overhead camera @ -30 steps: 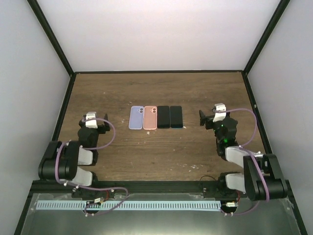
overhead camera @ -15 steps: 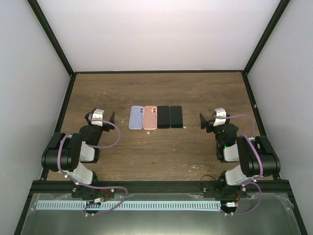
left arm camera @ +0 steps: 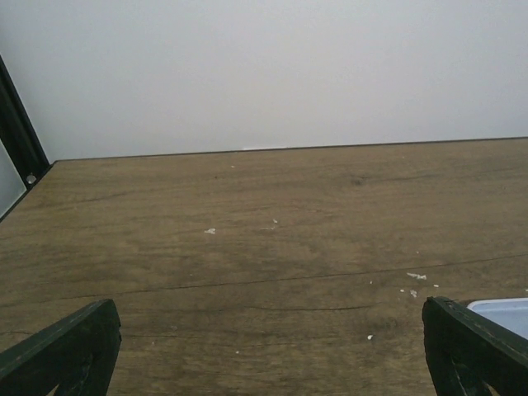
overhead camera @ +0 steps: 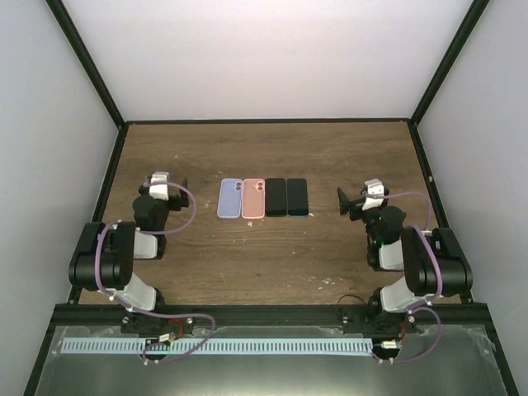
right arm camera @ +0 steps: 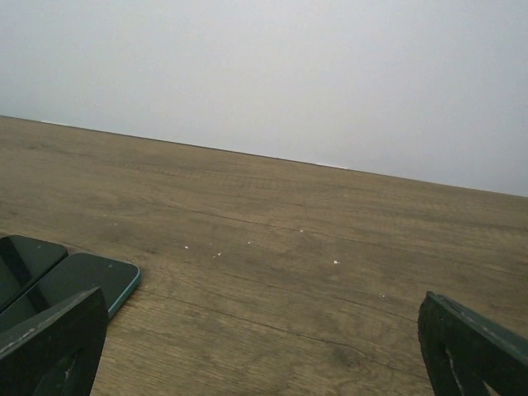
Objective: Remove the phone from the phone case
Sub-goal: Reset both arms
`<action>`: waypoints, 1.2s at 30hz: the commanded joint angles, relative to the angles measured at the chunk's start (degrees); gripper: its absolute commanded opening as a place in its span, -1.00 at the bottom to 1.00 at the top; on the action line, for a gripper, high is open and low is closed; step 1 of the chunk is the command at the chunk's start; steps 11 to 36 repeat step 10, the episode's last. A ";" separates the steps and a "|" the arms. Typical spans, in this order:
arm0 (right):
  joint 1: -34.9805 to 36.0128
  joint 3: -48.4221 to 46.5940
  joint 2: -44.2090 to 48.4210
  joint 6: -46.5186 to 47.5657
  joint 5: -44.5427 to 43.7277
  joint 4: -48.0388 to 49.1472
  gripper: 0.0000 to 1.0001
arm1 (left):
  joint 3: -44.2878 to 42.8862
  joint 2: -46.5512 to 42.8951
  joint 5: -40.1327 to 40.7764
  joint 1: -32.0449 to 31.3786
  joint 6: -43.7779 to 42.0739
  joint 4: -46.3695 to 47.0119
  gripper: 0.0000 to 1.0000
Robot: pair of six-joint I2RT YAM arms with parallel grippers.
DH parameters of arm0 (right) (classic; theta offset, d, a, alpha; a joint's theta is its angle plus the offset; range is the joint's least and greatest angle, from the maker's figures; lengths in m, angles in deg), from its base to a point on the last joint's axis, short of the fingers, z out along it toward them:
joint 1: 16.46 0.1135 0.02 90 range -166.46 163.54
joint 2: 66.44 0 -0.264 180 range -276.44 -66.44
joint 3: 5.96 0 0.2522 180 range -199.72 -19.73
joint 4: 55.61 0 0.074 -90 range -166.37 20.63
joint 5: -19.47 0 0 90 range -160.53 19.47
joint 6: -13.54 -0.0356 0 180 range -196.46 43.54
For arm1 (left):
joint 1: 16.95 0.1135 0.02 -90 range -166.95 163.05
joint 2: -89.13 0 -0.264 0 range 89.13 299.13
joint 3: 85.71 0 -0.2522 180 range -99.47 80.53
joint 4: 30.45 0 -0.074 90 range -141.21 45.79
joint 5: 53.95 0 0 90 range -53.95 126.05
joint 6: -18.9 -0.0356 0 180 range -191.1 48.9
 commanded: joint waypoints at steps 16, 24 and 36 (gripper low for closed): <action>-0.88 -2.23 -0.09 -1.06 -0.41 -0.32 1.00 | -0.32 -0.68 0.11 0.20 0.79 -0.74 1.00; -0.88 -2.23 -0.09 -1.06 -0.41 -0.32 1.00 | -0.32 -0.68 0.11 0.20 0.79 -0.74 1.00; -0.88 -2.23 -0.09 -1.06 -0.41 -0.32 1.00 | -0.32 -0.68 0.11 0.20 0.79 -0.74 1.00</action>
